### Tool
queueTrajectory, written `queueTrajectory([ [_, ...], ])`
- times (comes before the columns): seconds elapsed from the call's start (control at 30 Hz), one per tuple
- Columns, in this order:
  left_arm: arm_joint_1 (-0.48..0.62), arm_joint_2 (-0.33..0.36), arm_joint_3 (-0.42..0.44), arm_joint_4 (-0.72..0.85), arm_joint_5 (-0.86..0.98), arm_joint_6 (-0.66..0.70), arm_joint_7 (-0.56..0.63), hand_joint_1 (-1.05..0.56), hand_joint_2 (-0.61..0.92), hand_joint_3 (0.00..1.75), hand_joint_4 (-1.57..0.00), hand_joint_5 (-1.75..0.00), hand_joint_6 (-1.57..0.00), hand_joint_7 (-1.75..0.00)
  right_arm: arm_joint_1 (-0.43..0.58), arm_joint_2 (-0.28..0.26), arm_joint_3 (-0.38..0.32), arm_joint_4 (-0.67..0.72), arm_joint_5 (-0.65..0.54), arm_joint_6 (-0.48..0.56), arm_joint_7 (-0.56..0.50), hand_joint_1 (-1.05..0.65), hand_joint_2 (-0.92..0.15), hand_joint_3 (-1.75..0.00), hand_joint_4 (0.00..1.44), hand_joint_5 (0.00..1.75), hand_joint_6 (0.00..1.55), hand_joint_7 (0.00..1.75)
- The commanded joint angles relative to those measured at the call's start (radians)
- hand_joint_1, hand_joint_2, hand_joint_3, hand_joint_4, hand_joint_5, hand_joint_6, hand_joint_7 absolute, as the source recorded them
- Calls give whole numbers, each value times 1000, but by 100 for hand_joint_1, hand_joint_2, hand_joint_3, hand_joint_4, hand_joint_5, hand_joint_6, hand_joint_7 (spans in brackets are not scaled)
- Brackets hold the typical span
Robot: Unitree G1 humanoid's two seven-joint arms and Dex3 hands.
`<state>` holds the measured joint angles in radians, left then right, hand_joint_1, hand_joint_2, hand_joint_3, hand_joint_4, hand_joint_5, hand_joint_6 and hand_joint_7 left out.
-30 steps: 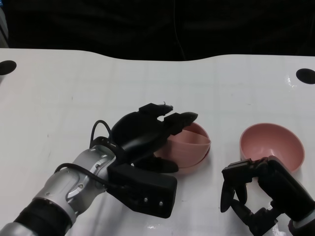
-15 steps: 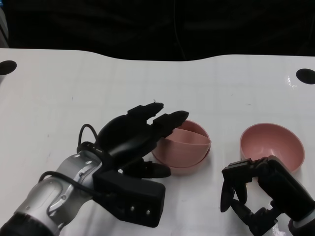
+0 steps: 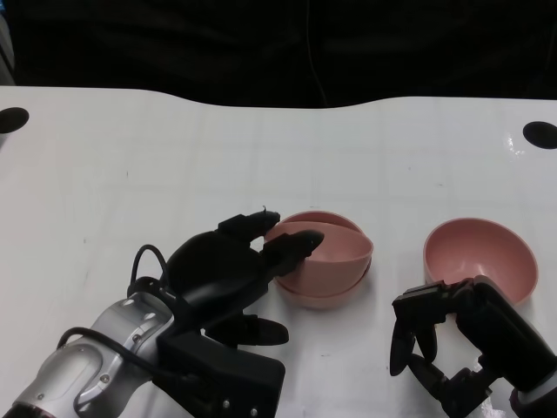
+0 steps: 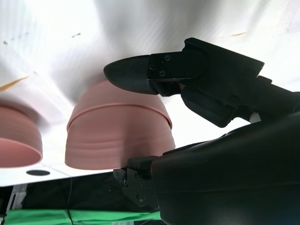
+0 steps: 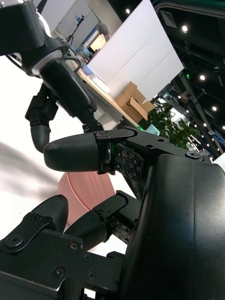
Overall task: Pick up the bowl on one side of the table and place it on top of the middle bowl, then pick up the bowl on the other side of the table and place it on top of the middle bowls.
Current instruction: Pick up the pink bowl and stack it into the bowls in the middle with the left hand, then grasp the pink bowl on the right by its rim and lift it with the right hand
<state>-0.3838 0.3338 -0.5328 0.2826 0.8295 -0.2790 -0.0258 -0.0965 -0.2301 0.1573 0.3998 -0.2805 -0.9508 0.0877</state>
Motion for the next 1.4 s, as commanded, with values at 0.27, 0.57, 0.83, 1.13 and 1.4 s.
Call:
queueTrajectory([
  [0.27,-5,5,-16,47,15,-16,32,-73,92,55,-7,-5,-14,-3,2,-10,-4,-10,10,1,-2,17,14,-175,108,167,107,119],
  [0.57,-7,4,-16,55,13,-18,28,-71,92,52,-8,-5,-17,-4,0,-11,-5,-9,5,3,-3,17,14,-175,108,167,107,118],
  [0.83,2,9,-25,40,36,-9,31,-71,92,53,-7,-5,-16,-3,-1,-11,-4,-3,6,-4,-4,17,13,-175,108,166,108,119],
  [1.13,34,9,30,14,4,-30,133,-66,92,45,-6,-6,-11,-1,1,-9,-4,-6,9,0,-3,18,13,-175,108,167,108,119],
  [1.4,128,28,113,-56,-38,-98,270,-54,92,38,-16,-14,-22,-7,8,-10,-6,-24,2,12,-5,17,14,-175,108,167,108,119],
])
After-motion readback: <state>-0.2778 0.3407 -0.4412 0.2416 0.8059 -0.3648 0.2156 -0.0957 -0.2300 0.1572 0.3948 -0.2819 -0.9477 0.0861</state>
